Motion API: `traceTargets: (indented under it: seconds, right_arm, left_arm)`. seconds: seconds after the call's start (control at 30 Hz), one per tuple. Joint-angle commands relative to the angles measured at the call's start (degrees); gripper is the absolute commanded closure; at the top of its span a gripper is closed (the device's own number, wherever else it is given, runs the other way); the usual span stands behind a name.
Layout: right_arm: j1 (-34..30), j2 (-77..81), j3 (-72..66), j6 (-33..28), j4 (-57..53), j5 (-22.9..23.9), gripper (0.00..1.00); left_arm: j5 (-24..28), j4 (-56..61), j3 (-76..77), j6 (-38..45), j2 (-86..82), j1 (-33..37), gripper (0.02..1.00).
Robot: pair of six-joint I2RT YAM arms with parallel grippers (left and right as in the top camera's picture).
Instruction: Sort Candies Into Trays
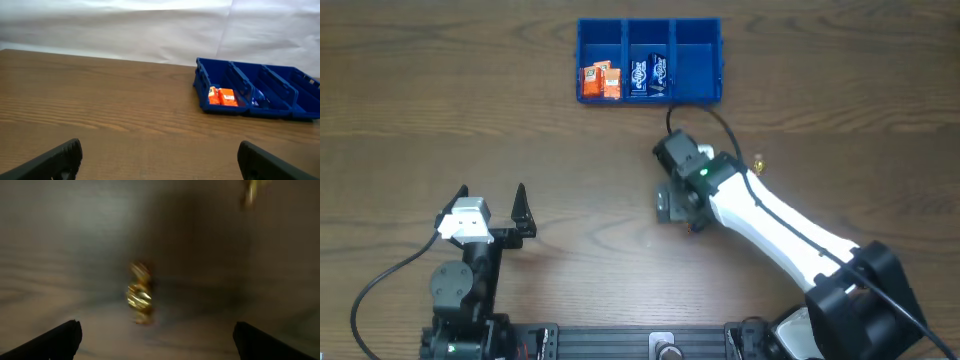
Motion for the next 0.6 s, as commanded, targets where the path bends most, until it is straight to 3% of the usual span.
traceTargets:
  seconds: [0.03, 0.43, 0.5, 0.6]
  right_arm:
    - [0.3, 1.2, -4.4, 3.9, 3.3, -1.1, 0.007]
    - [1.4, 8.0, -4.3, 2.1, 10.5, -1.4, 0.102]
    - [1.4, 8.5, -4.3, 2.1, 10.6, -1.3, 0.176]
    - [1.4, 8.5, -4.3, 2.1, 10.8, -1.3, 0.435]
  left_arm:
    - [-0.5, -2.1, -1.2, 0.6, -0.3, 0.2, 0.02]
    - [-0.5, -2.1, -1.2, 0.6, -0.3, 0.2, 0.02]
    - [-0.5, -2.1, -1.2, 0.6, -0.3, 0.2, 0.02]
    - [-0.5, -2.1, -1.2, 0.6, -0.3, 0.2, 0.02]
